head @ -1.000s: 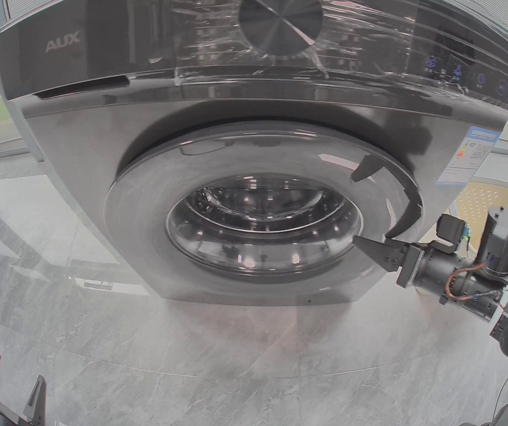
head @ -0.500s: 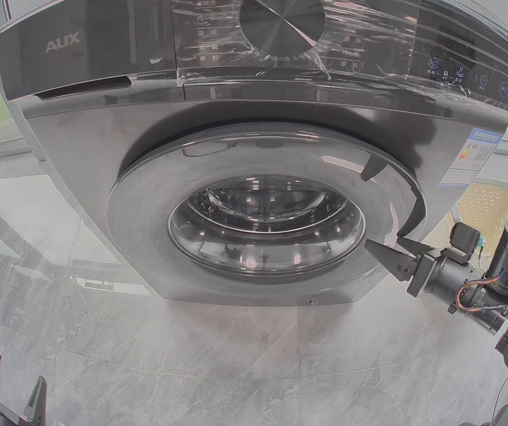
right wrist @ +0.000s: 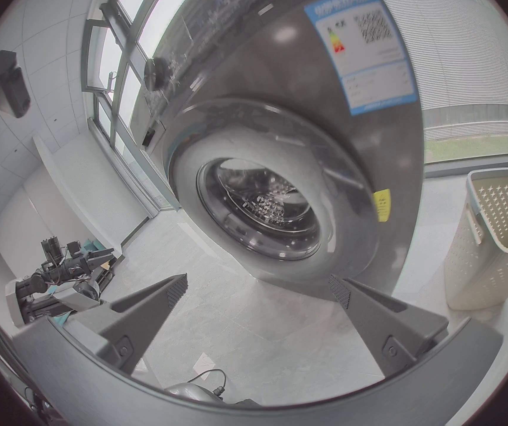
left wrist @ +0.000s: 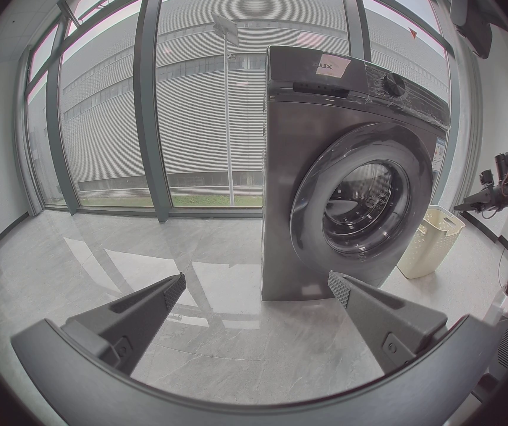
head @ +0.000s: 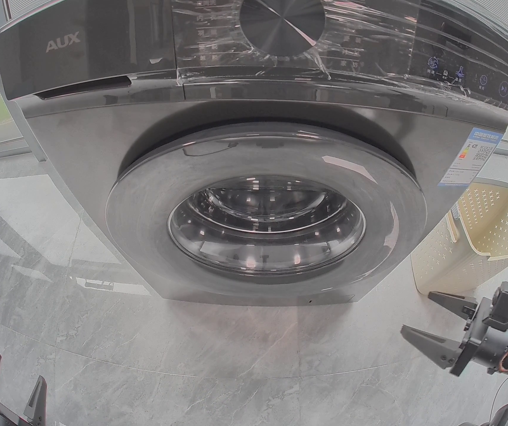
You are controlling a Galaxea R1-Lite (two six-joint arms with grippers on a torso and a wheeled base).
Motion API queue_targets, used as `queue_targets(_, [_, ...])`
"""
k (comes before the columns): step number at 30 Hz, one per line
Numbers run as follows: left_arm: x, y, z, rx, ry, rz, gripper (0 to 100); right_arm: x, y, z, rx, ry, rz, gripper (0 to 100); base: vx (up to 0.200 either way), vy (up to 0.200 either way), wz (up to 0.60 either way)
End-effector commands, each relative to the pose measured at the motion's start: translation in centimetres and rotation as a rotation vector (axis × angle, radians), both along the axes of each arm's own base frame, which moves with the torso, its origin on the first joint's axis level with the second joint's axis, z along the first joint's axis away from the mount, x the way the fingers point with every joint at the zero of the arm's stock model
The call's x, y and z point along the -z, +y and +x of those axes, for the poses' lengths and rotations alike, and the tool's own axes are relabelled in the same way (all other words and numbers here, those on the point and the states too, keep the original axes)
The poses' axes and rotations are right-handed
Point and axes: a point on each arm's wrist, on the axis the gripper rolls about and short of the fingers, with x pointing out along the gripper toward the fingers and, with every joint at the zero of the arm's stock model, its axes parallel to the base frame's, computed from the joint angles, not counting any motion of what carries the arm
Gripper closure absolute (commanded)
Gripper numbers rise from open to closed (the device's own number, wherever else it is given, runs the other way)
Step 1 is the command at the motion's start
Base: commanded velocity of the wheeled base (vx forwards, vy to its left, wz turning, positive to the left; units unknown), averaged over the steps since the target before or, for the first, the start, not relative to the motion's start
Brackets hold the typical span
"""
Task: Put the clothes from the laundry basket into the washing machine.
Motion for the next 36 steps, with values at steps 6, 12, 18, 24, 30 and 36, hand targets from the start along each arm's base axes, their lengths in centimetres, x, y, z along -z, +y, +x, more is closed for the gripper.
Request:
queue_targets(6, [0.5,0.0,0.1,0.0,0.009,0.0,0,-0.9,-6.6,-7.5,0.285,-0.217,0.009,0,0.0,0.0,0.0])
queue_targets(12, [0.5,0.0,0.1,0.0,0.009,0.0,0,-0.7,-7.7,-10.8,0.417,-0.261,-0.023,0,0.0,0.0,0.0])
queue_targets(18, [0.5,0.0,0.1,0.0,0.009,0.0,0,0.8,-7.9,-13.2,0.5,-0.293,-0.074,0,0.0,0.0,0.0])
queue_targets(24, [0.5,0.0,0.1,0.0,0.008,0.0,0,1.7,-7.8,-13.7,0.568,-0.307,-0.082,0,0.0,0.0,0.0])
queue_targets(30, [0.5,0.0,0.1,0.0,0.008,0.0,0,3.4,-7.7,-13.7,0.583,-0.297,-0.091,0,0.0,0.0,0.0])
queue_targets(36, [0.5,0.0,0.1,0.0,0.008,0.0,0,5.3,-7.8,-13.2,0.621,-0.253,-0.168,0,0.0,0.0,0.0])
